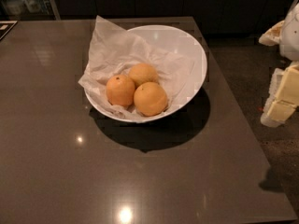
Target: Pick orange from white bowl
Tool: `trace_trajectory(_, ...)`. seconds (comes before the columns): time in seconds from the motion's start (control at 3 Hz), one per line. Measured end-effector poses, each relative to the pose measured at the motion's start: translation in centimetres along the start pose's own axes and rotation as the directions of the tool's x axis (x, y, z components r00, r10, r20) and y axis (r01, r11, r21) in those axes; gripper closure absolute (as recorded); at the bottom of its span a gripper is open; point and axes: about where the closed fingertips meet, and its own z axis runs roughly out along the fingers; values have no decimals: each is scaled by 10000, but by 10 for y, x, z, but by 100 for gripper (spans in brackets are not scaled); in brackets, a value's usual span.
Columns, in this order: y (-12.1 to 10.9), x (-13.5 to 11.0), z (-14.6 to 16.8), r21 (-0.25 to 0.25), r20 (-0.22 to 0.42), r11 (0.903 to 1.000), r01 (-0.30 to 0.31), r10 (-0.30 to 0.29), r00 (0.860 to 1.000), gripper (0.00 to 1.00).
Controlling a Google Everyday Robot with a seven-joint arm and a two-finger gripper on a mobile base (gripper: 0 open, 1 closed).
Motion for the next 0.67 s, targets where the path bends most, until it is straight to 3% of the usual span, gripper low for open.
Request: trace_trajectory(0.67, -6, -15, 3, -164, -176, 9999, -13, 10, 9998, 0)
